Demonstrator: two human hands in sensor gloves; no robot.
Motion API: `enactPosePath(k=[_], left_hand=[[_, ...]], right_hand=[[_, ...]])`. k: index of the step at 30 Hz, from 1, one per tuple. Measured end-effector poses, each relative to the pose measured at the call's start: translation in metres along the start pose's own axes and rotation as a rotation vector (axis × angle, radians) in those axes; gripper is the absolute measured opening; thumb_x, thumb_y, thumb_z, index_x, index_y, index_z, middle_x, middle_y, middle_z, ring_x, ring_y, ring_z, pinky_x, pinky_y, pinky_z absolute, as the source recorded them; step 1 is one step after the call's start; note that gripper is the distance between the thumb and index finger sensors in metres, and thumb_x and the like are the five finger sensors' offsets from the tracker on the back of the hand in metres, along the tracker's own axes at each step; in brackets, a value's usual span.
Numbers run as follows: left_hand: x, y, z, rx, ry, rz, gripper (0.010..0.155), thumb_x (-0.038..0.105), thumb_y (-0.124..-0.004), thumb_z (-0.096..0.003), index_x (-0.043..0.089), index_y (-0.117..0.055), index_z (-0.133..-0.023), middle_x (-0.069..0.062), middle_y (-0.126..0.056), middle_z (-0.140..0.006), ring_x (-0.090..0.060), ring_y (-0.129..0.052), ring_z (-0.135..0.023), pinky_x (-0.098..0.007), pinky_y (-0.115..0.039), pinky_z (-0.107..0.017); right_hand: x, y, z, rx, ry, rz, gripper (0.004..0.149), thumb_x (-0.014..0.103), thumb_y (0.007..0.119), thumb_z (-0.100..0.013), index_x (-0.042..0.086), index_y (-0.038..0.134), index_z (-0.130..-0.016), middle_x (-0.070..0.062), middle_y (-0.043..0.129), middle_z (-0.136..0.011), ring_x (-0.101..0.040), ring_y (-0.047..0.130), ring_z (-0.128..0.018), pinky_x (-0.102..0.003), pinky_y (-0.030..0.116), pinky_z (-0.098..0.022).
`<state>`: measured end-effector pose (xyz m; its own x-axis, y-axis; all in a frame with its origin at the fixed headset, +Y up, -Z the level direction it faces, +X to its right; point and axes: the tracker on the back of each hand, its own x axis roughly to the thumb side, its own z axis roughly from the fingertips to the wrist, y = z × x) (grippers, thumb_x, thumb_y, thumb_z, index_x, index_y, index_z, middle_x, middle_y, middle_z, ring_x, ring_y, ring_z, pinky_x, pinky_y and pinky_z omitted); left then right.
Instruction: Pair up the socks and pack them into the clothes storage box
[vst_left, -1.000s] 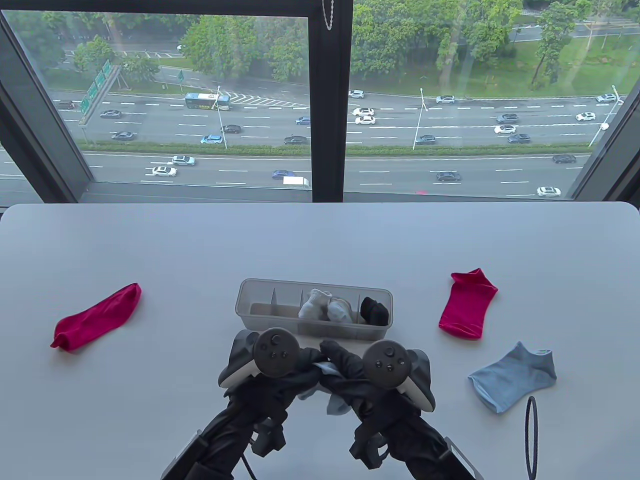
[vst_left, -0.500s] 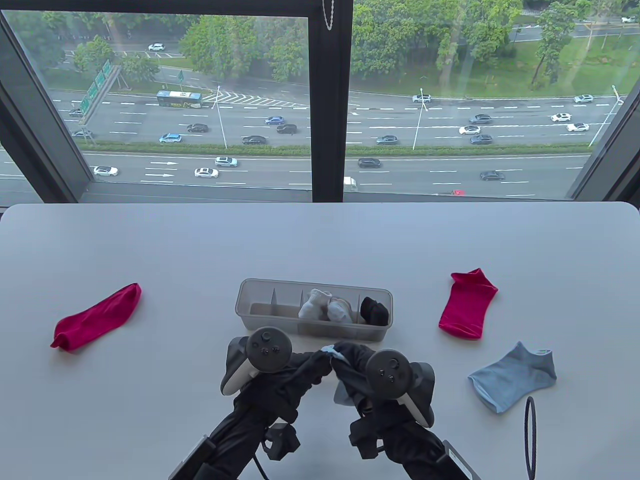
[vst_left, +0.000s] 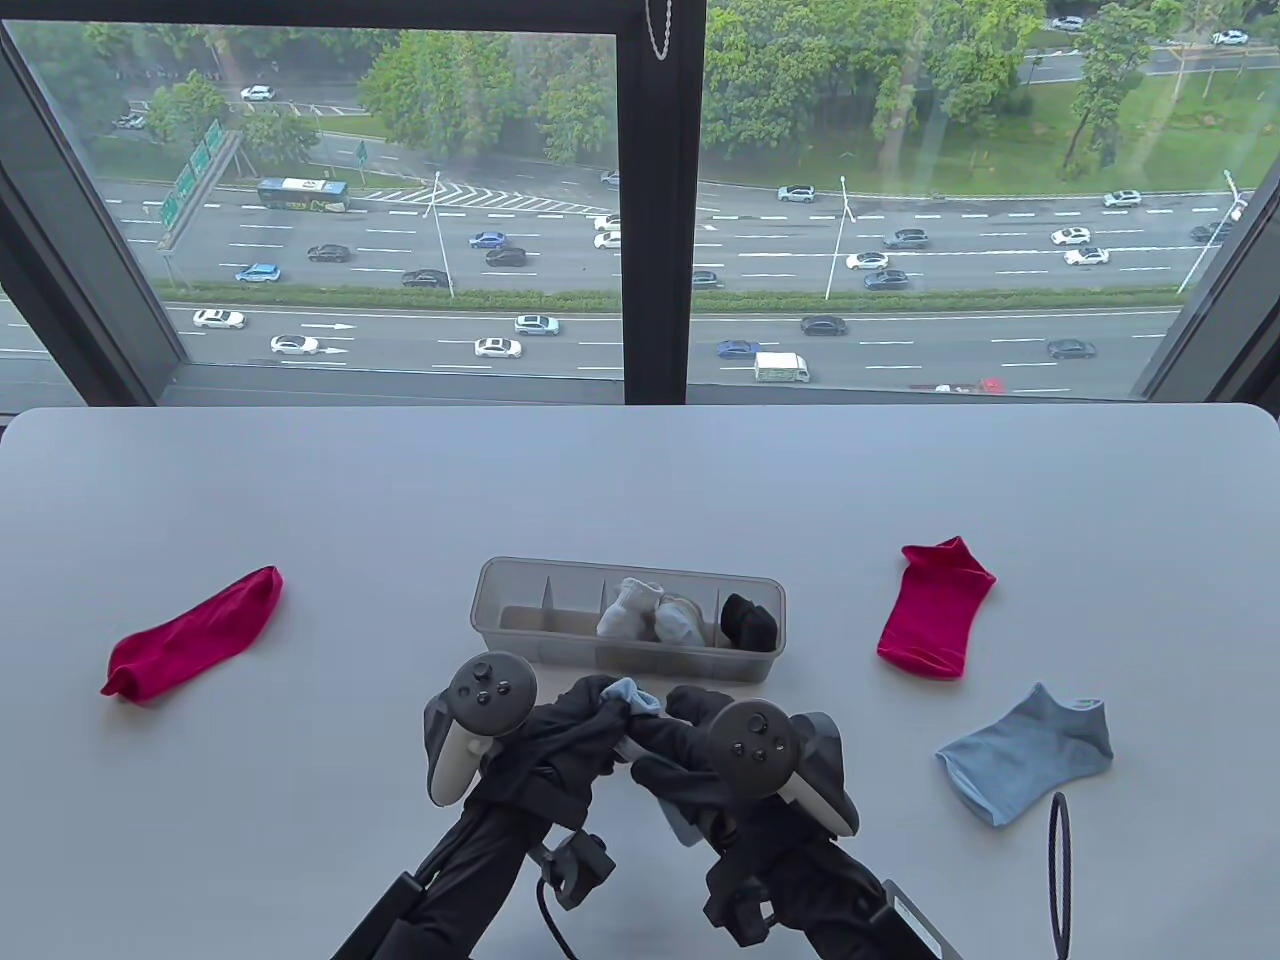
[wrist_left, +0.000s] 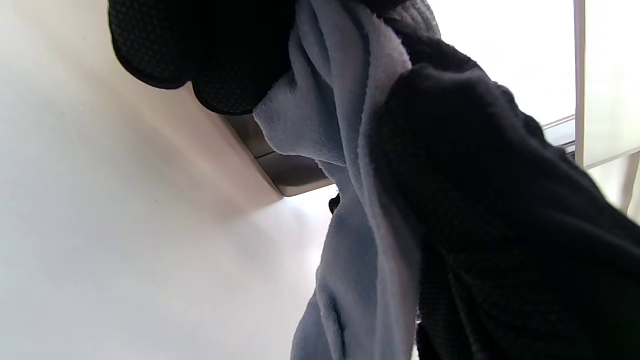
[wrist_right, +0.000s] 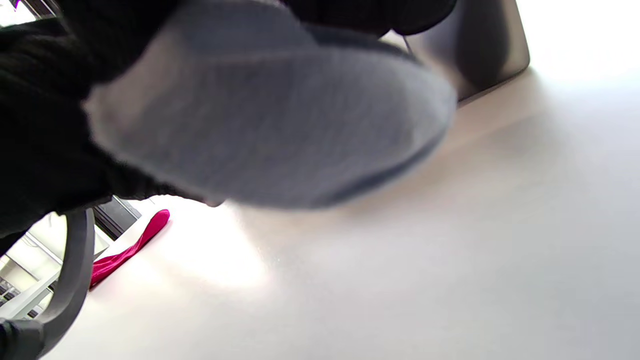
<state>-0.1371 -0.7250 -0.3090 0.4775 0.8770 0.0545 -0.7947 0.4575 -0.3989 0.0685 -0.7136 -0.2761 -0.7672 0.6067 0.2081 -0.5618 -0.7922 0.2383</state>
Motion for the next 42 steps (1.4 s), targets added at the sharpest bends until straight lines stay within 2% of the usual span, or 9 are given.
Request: enactPosePath(k=[7, 13, 16, 20, 26, 29, 34, 40, 42], left_hand=[[0.012, -0.008, -0.001, -0.093, -0.130, -0.076, 0.043, 0.019, -0.069, -0.0565, 0.023, -0.062, -0.099, -0.018, -0.079, -0.092, -0.036, -0.090, -0.075, -0.054, -0.080, -0.058], [0.016, -0.011, 0.000, -0.049, -0.101, -0.187, 0.044, 0.022, -0.072, -0.0554, 0.016, -0.060, -0.097, -0.016, -0.086, -0.079, -0.031, -0.097, -0.061, -0.050, -0.085, -0.048], [0.015, -0.008, 0.000, -0.011, -0.081, -0.187, 0.057, 0.030, -0.075, -0.0541, 0.009, -0.058, -0.104, -0.014, -0.087, -0.076, -0.030, -0.097, -0.060, -0.051, -0.085, -0.048], [0.006, 0.000, 0.002, 0.013, -0.045, -0.113, 0.044, 0.034, -0.064, -0.0580, 0.010, -0.078, -0.092, -0.016, -0.093, -0.078, -0.040, -0.095, -0.068, -0.058, -0.081, -0.054], [0.011, 0.000, 0.002, -0.044, -0.143, -0.072, 0.043, 0.019, -0.063, -0.0571, 0.017, -0.065, -0.100, -0.017, -0.086, -0.091, -0.040, -0.089, -0.083, -0.064, -0.069, -0.068], [0.013, 0.001, 0.002, -0.034, -0.128, -0.090, 0.043, 0.017, -0.062, -0.0574, 0.021, -0.064, -0.101, -0.016, -0.090, -0.087, -0.039, -0.093, -0.078, -0.063, -0.072, -0.066], [0.005, 0.008, 0.004, 0.032, -0.079, -0.038, 0.045, 0.029, -0.057, -0.0600, 0.006, -0.072, -0.095, -0.021, -0.095, -0.082, -0.046, -0.093, -0.076, -0.067, -0.067, -0.066], [0.013, -0.001, -0.002, -0.269, -0.139, -0.007, 0.085, 0.051, -0.065, -0.0565, 0.019, -0.013, -0.115, -0.027, -0.016, -0.120, -0.054, -0.023, -0.110, -0.076, -0.031, -0.075], [0.015, 0.001, 0.001, -0.096, -0.123, -0.070, 0.056, 0.036, -0.066, -0.0584, 0.020, -0.051, -0.110, -0.025, -0.034, -0.119, -0.053, -0.035, -0.109, -0.074, -0.038, -0.075]], right_hand=[[-0.014, -0.003, -0.004, 0.049, 0.044, -0.185, 0.089, 0.060, 0.068, -0.043, 0.024, 0.020, -0.109, -0.018, 0.040, -0.117, -0.042, 0.048, -0.105, -0.057, 0.050, -0.077], [-0.020, -0.012, -0.003, -0.051, 0.084, -0.194, 0.050, 0.045, 0.074, -0.049, 0.025, 0.066, -0.094, 0.003, 0.093, -0.079, -0.017, 0.096, -0.072, -0.040, 0.079, -0.065], [-0.017, -0.014, -0.003, -0.052, 0.067, -0.191, 0.045, 0.042, 0.073, -0.050, 0.029, 0.066, -0.092, 0.004, 0.091, -0.075, -0.014, 0.094, -0.069, -0.039, 0.077, -0.065], [-0.022, -0.020, -0.002, -0.081, 0.090, -0.198, 0.047, 0.038, 0.075, -0.050, 0.028, 0.061, -0.094, 0.002, 0.085, -0.080, -0.018, 0.087, -0.075, -0.043, 0.071, -0.069], [-0.025, -0.013, -0.007, 0.026, 0.080, -0.237, 0.080, 0.040, 0.081, -0.045, 0.024, 0.037, -0.108, -0.003, 0.069, -0.090, -0.023, 0.073, -0.084, -0.051, 0.059, -0.074], [-0.030, -0.009, -0.007, 0.041, 0.092, -0.300, 0.046, 0.045, 0.072, -0.049, 0.038, 0.062, -0.094, -0.011, 0.056, -0.107, -0.034, 0.061, -0.098, -0.054, 0.054, -0.076], [-0.037, -0.022, -0.004, -0.058, 0.132, -0.386, 0.040, 0.048, 0.070, -0.052, 0.031, 0.066, -0.087, -0.003, 0.080, -0.097, -0.031, 0.076, -0.095, -0.049, 0.063, -0.075], [-0.028, -0.021, -0.004, -0.021, 0.074, -0.326, 0.039, 0.046, 0.076, -0.047, 0.038, 0.071, -0.085, 0.000, 0.091, -0.087, -0.026, 0.090, -0.083, -0.046, 0.073, -0.069], [-0.027, -0.019, -0.005, 0.004, 0.063, -0.337, 0.045, 0.037, 0.077, -0.050, 0.038, 0.066, -0.094, 0.003, 0.093, -0.082, -0.023, 0.092, -0.080, -0.045, 0.074, -0.068]])
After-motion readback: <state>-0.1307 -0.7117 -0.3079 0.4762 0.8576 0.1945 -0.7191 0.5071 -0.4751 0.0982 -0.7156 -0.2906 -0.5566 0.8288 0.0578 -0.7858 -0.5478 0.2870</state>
